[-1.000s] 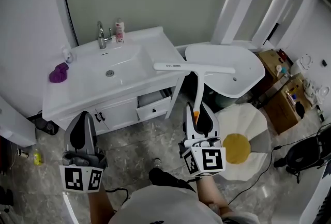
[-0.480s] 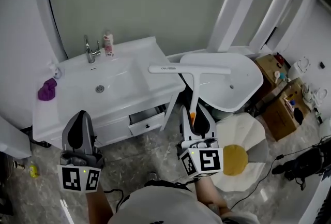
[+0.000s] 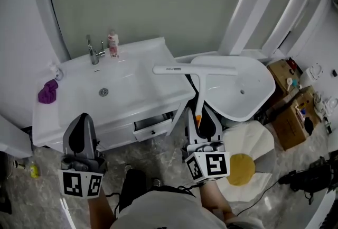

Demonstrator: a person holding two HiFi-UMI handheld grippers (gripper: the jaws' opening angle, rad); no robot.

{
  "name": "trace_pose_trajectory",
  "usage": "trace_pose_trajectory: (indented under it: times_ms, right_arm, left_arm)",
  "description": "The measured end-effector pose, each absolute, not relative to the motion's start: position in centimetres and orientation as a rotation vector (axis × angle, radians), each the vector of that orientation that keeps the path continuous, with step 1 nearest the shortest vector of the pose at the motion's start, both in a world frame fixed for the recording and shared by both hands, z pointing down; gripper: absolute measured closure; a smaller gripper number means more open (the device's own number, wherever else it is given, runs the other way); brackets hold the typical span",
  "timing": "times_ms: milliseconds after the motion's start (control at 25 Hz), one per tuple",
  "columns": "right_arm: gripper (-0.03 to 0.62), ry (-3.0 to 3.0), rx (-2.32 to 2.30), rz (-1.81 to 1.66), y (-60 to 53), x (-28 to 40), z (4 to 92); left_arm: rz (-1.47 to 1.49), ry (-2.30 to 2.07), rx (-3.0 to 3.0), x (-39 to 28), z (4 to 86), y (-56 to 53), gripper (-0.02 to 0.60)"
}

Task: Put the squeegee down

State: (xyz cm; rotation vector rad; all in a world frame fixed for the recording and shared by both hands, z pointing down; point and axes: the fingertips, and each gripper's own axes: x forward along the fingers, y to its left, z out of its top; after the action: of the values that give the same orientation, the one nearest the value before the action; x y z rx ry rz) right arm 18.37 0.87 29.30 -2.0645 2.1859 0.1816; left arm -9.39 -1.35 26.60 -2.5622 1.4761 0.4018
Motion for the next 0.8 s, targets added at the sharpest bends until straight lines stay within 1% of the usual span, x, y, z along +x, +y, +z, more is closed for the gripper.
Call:
trace_pose_trajectory:
  times_ms: [200,480,800]
  right_arm:
    - [0.474,2.181,-2.085,0.151,-2.1,18.0,30.0]
    - [0.474,2.137,-2.128,0.176,-7.4,17.1,29.3]
    - [0.474,2.088,-2.168,0.195,-14.1,15.2,29.0]
  left_arm:
    - [0.377,1.487,-2.587,-10.0,27.5,-4.8,0.575]
    - [0.391,1.416,-2.609,-10.5,26.8,-11.1,0.575]
    - [0.407,1.367,-2.628,-12.7,26.4,-18.8,0.574]
